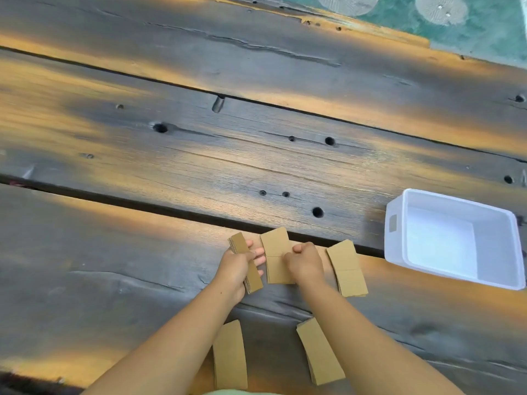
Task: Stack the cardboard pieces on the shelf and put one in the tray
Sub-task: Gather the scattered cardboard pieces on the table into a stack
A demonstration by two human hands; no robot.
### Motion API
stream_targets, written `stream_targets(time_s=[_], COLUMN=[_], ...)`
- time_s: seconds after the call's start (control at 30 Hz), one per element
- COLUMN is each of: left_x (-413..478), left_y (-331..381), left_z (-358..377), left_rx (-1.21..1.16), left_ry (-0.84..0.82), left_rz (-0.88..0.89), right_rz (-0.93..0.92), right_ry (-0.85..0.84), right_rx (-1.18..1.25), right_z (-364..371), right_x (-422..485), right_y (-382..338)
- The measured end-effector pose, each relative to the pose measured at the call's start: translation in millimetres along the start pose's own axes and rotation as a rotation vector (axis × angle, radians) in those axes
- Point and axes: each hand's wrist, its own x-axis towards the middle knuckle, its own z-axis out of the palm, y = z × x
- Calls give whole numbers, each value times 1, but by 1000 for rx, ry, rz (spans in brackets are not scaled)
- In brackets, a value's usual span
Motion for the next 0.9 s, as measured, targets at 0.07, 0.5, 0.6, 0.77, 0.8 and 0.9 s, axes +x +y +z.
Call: stream_targets(time_s=[0.07, 0.5, 0.6, 0.77, 0.8, 0.9], left_x=[3, -26, -49, -84, -91, -106], left_y=[1, 7, 1, -9, -12, -17], left_z=[-4, -22, -22, -15, -15, -16], left_rx=[2, 76, 102, 47, 42, 44], left_ry=[-26, -140, -202, -370, -391, -417], left_rz=[-33, 32, 90, 112, 116, 124], right_rz=[-6, 4, -41, -99, -109, -142], right_ry=[20, -207, -335, -500, -516, -546], right_rx=[-7, 386, 506, 584, 608, 633], right_z=[0, -36, -46, -45, -46, -44], right_x=[3, -38, -66, -105, -113, -130], right_y=[0, -7, -6, 0, 4, 13])
